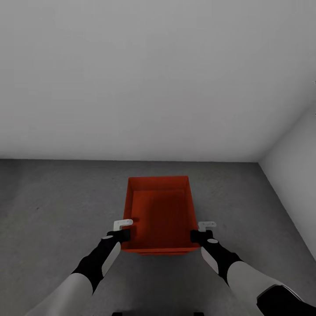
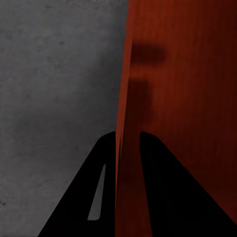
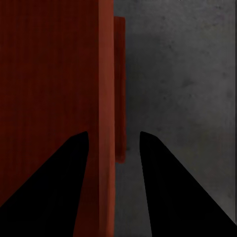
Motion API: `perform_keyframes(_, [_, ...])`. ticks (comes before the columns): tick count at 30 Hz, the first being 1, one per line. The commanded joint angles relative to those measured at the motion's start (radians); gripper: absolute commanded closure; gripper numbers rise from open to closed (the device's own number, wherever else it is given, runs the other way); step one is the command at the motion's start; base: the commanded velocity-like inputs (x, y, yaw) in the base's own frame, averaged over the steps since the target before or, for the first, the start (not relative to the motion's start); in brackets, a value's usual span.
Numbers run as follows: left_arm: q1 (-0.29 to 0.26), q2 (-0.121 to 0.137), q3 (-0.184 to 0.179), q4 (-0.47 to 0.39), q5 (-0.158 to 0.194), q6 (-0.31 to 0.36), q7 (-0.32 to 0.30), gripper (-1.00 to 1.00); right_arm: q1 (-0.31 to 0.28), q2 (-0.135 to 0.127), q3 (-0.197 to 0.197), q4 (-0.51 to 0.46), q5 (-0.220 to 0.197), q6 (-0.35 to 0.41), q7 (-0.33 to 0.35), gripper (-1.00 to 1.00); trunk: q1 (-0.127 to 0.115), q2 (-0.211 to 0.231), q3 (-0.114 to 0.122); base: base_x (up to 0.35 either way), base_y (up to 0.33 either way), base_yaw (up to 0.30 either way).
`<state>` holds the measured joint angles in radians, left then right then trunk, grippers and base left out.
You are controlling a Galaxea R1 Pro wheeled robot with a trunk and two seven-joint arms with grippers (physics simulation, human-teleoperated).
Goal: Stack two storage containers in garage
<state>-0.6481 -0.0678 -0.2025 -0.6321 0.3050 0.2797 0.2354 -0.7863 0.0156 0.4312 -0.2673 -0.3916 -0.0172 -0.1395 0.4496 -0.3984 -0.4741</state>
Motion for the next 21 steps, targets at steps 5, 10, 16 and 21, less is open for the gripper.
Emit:
perform_keyframes(5, [-0.001,0.002,0.015,-0.004,-0.021,-0.004,0.016,1.0,-0.001,-0.003,-0.017,0.026,-0.013,-0.003,-0.002,1.0,0.001,-0.002,-0.001,0.0,-0.022,0.0])
perform_keyframes(10, [-0.001,0.002,0.015,-0.004,-0.021,-0.003,0.016,1.0,-0.001,-0.003,-0.017,0.026,-0.013,-0.003,-0.002,1.0,0.001,-0.002,-0.001,0.0,-0.097,0.0])
perform_keyframes(16, [-0.001,0.002,0.015,-0.004,-0.021,-0.004,0.016,1.0,-0.001,-0.003,-0.017,0.026,-0.013,-0.003,-0.002,1.0,0.001,-0.002,-0.001,0.0,-0.15,0.0])
perform_keyframes(21, [-0.001,0.002,0.015,-0.004,-0.021,-0.004,0.016,1.0,-0.001,-0.003,-0.017,0.026,-0.013,-0.003,-0.002,1.0,0.001,-0.002,-0.001,0.0,-0.008,0.0])
